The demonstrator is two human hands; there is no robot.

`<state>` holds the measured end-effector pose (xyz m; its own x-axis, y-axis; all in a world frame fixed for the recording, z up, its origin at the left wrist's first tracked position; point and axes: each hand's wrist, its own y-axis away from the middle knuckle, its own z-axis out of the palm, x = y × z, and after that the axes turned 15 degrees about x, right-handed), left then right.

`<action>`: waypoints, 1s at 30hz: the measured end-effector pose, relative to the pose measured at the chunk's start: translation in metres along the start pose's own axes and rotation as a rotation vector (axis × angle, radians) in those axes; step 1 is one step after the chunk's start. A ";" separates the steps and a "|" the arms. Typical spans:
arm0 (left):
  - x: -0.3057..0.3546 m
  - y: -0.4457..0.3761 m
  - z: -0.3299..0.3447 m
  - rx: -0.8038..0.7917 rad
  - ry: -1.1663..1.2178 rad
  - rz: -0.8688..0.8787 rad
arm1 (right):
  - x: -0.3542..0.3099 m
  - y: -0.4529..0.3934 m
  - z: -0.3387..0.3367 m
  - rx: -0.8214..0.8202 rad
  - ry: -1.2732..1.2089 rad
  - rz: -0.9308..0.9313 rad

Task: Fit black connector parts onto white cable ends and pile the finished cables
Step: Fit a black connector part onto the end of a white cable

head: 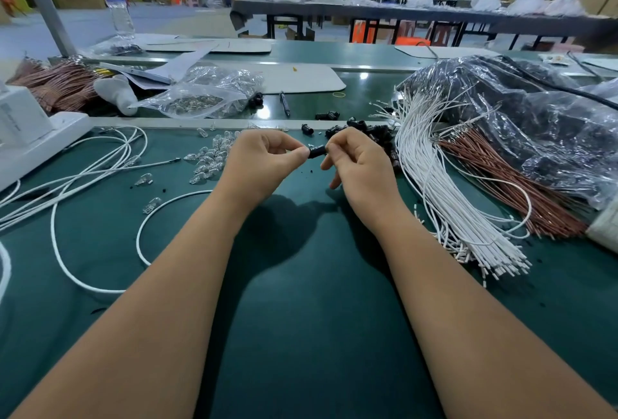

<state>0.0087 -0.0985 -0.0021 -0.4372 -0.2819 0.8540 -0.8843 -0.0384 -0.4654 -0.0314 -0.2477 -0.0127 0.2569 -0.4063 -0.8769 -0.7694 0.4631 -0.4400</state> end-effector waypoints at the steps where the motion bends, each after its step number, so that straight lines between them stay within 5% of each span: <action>1: 0.001 0.000 0.000 0.008 0.010 -0.002 | -0.002 0.000 -0.001 0.010 0.015 -0.004; 8: -0.003 0.002 0.004 -0.010 0.008 -0.012 | -0.011 -0.028 -0.043 0.360 0.509 -0.282; 12: -0.007 0.002 0.005 -0.011 -0.003 -0.023 | 0.009 -0.044 -0.090 0.528 0.815 -0.032; 17: -0.009 0.001 0.006 -0.035 0.036 -0.057 | 0.024 -0.047 -0.110 0.368 1.121 0.246; 30: -0.013 0.001 0.007 -0.065 0.067 -0.058 | 0.021 -0.043 -0.107 0.589 1.099 0.192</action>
<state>0.0145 -0.1018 -0.0151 -0.3932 -0.2159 0.8937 -0.9162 0.0099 -0.4007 -0.0556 -0.3604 0.0080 -0.6683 -0.6023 -0.4365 -0.2914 0.7519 -0.5914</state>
